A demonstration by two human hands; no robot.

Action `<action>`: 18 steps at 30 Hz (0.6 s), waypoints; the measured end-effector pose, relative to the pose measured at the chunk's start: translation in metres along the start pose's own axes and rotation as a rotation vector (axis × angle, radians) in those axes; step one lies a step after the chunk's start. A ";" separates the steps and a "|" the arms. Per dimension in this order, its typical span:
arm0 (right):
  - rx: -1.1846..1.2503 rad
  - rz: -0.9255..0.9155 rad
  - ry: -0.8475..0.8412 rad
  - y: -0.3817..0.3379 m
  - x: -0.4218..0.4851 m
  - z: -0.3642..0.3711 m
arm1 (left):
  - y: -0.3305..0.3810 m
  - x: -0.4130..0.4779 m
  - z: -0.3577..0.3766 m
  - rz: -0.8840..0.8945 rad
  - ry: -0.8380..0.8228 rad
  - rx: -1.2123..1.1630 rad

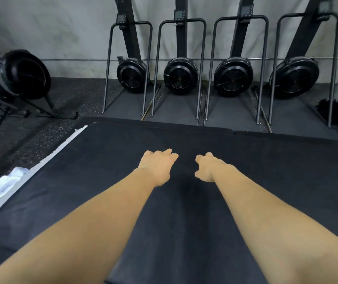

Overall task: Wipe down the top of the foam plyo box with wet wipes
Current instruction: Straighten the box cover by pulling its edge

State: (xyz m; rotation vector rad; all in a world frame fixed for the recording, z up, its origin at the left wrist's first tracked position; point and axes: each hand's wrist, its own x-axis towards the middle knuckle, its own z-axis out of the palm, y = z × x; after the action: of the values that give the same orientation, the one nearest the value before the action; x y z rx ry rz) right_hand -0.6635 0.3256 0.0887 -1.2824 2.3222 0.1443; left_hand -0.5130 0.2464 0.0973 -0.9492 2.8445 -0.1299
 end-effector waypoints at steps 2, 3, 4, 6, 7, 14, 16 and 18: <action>0.005 0.006 0.006 -0.007 -0.006 0.016 | -0.003 -0.012 0.014 -0.001 0.005 0.002; 0.007 0.008 0.010 -0.010 -0.009 0.025 | -0.005 -0.018 0.021 -0.003 0.007 -0.005; 0.008 0.010 0.017 -0.013 -0.012 0.034 | -0.006 -0.024 0.028 -0.005 0.012 -0.013; 0.008 0.011 0.031 -0.018 -0.019 0.051 | -0.010 -0.039 0.043 -0.013 0.026 -0.028; 0.008 0.011 0.037 -0.021 -0.022 0.060 | -0.012 -0.048 0.050 -0.022 0.030 -0.038; 0.050 0.007 0.058 -0.038 -0.078 0.130 | -0.027 -0.137 0.094 -0.109 0.042 -0.074; 0.065 0.007 0.062 -0.042 -0.100 0.149 | -0.029 -0.166 0.101 -0.131 0.047 -0.089; 0.062 0.002 0.058 -0.044 -0.119 0.169 | -0.031 -0.194 0.107 -0.153 0.045 -0.106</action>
State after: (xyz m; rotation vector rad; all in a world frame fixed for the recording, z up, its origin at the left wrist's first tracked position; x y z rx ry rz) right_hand -0.5138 0.4461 0.0009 -1.2699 2.3570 0.0357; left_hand -0.3241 0.3341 0.0163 -1.2009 2.8416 -0.0165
